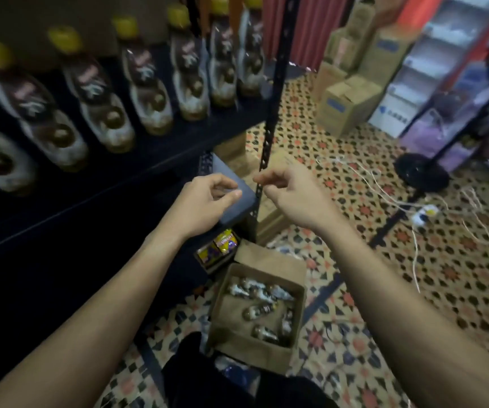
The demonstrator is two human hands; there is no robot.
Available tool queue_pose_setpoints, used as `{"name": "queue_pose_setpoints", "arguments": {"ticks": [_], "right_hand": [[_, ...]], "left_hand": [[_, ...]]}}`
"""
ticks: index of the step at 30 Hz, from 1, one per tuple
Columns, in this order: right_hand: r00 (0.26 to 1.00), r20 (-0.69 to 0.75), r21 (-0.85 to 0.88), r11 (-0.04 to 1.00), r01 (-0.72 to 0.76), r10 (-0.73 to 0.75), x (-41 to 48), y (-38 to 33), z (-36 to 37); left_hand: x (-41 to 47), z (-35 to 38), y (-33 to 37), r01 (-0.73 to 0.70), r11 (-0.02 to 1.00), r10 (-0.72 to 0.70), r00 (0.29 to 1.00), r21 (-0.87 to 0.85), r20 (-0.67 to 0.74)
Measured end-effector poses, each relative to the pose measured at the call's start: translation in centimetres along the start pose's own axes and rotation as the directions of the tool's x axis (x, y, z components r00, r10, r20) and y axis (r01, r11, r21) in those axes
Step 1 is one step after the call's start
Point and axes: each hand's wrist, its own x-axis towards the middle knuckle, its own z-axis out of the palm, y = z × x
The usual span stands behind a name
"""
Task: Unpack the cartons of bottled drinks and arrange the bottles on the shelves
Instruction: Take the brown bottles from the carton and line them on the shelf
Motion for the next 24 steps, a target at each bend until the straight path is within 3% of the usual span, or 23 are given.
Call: {"name": "queue_pose_setpoints", "arguments": {"ticks": [12,19,24], "right_hand": [[0.916,-0.031,-0.061,0.914,-0.402,0.401,-1.9,19.8,10.3],[0.777,0.098,-0.138,0.782,-0.608,0.621,-3.4,35.9,20.2],[0.650,0.152,-0.178,0.668,-0.723,0.744,-5.2,46.8,27.3]], "left_hand": [[6.5,15.7,-15.6,0.026,0.991,-0.075,0.918,0.130,0.390],[8.7,28.4,-29.0,0.049,0.976,-0.155,0.843,0.213,0.515],[7.8,37.9,-38.4,0.027,0.939,-0.251,0.736,0.342,0.629]]}}
